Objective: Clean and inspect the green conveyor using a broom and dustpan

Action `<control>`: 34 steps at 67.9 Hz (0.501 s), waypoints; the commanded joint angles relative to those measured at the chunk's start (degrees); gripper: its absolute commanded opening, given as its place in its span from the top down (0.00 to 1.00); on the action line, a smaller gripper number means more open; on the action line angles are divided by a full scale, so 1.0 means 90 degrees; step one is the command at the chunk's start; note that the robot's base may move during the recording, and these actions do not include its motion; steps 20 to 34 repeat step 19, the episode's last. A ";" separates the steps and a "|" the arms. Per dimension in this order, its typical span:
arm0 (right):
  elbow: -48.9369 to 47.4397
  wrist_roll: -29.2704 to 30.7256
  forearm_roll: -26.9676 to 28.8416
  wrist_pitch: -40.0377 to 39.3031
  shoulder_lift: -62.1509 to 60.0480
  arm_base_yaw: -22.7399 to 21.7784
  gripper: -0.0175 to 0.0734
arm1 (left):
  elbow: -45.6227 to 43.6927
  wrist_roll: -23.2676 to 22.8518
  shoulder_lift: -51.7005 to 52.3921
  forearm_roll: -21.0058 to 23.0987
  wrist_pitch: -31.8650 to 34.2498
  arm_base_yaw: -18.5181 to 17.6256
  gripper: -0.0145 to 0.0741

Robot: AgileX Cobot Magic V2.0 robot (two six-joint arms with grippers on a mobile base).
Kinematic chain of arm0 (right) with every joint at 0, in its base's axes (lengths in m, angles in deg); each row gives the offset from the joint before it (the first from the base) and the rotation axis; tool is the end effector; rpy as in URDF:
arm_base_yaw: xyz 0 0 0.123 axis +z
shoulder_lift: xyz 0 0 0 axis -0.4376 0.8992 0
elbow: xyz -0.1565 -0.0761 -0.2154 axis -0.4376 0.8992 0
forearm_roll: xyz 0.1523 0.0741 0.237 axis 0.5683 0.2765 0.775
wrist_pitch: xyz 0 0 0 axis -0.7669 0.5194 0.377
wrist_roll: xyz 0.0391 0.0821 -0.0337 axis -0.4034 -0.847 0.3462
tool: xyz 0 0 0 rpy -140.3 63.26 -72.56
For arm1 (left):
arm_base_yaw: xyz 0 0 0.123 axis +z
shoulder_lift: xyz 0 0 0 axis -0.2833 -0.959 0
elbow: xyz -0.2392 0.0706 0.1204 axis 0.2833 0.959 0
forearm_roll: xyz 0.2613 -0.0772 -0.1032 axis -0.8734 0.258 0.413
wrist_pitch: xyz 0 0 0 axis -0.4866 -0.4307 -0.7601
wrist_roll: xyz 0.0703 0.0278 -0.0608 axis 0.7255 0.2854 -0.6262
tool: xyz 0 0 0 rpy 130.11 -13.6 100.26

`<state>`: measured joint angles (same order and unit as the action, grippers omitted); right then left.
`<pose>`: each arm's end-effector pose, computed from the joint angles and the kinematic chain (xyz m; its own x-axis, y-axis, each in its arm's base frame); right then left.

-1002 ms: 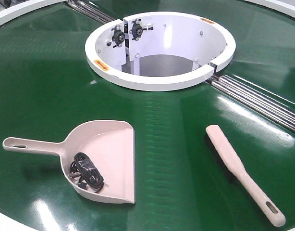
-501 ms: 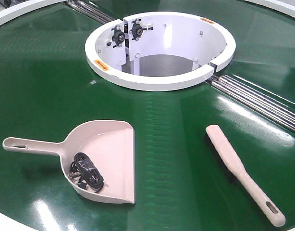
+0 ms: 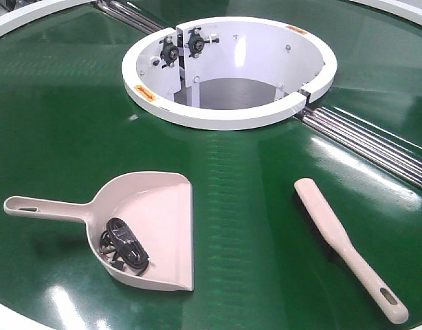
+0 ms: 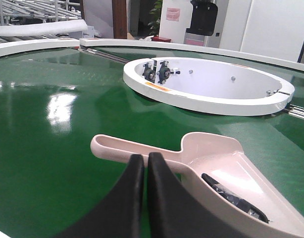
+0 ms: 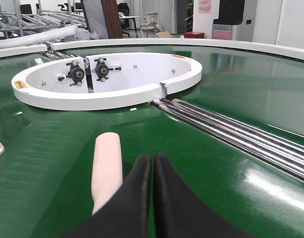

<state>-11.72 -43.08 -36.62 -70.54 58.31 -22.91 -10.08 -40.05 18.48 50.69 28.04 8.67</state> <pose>0.1104 0.0059 0.1909 -0.0710 0.0233 -0.9972 -0.0511 0.9983 0.0270 0.1100 -0.0139 0.1929 -0.0564 -0.0590 -0.9967 0.1195 0.9907 -0.0654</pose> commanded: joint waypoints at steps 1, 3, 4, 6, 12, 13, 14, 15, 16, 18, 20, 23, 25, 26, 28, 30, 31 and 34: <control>0.0135 0.0015 0.0000 -0.0512 -0.0095 0.0009 0.82 | 0.0194 -0.0061 0.0092 0.0011 0.0454 0.0015 0.84; 0.0135 0.0015 0.0000 -0.0512 -0.0095 0.0009 0.82 | 0.0194 -0.0061 0.0092 0.0011 0.0454 0.0015 0.84; 0.0135 0.0015 0.0000 -0.0512 -0.0095 0.0009 0.82 | 0.0194 -0.0061 0.0092 0.0011 0.0454 0.0015 0.84; 0.0135 0.0015 0.0000 -0.0512 -0.0095 0.0009 0.82 | 0.0194 -0.0061 0.0092 0.0011 0.0454 0.0015 0.84; 0.0135 0.0015 0.0000 -0.0512 -0.0095 0.0009 0.82 | 0.0194 -0.0061 0.0092 0.0011 0.0454 0.0015 0.84; 0.0135 0.0015 0.0000 -0.0512 -0.0095 0.0009 0.82 | 0.0194 -0.0061 0.0092 0.0011 0.0454 0.0015 0.84; 0.0135 0.0015 0.0000 -0.0512 -0.0095 0.0009 0.82 | 0.0194 -0.0061 0.0092 0.0011 0.0454 0.0015 0.84; 0.0135 0.0015 0.0000 -0.0512 -0.0095 0.0009 0.82 | 0.0194 -0.0061 0.0092 0.0011 0.0454 0.0015 0.84; 0.0135 0.0015 0.0000 -0.0512 -0.0095 0.0009 0.82 | 0.0194 -0.0061 0.0092 0.0011 0.0454 0.0015 0.84; 0.0135 0.0015 0.0000 -0.0512 -0.0095 0.0009 0.82 | 0.0194 -0.0061 0.0092 0.0011 0.0454 0.0015 0.84; 0.0135 0.0015 0.0000 -0.0512 -0.0095 0.0009 0.82 | 0.0194 -0.0061 0.0092 0.0011 0.0454 0.0015 0.84; 0.0135 0.0015 0.0000 -0.0512 -0.0095 0.0009 0.82 | 0.0194 -0.0061 0.0092 0.0011 0.0454 0.0015 0.84; 0.0135 0.0015 0.0000 -0.0512 -0.0095 0.0009 0.82 | 0.0194 -0.0061 0.0092 0.0011 0.0454 0.0015 0.84; 0.0135 0.0015 0.0000 -0.0512 -0.0095 0.0009 0.82 | 0.0194 -0.0061 0.0092 0.0011 0.0454 0.0015 0.84; 0.0135 0.0015 0.0000 -0.0512 -0.0095 0.0009 0.82 | 0.0194 -0.0061 0.0092 0.0011 0.0454 0.0015 0.84; 0.0135 0.0015 0.0000 -0.0512 -0.0095 0.0009 0.82 | 0.0194 -0.0061 0.0092 0.0011 0.0454 0.0015 0.84; 0.0135 0.0015 0.0000 -0.0512 -0.0095 0.0009 0.82 | 0.0194 -0.0061 0.0092 0.0011 0.0454 0.0015 0.84; 0.0135 0.0015 0.0000 -0.0512 -0.0095 0.0009 0.82 | 0.0194 -0.0061 0.0092 0.0011 0.0454 0.0015 0.84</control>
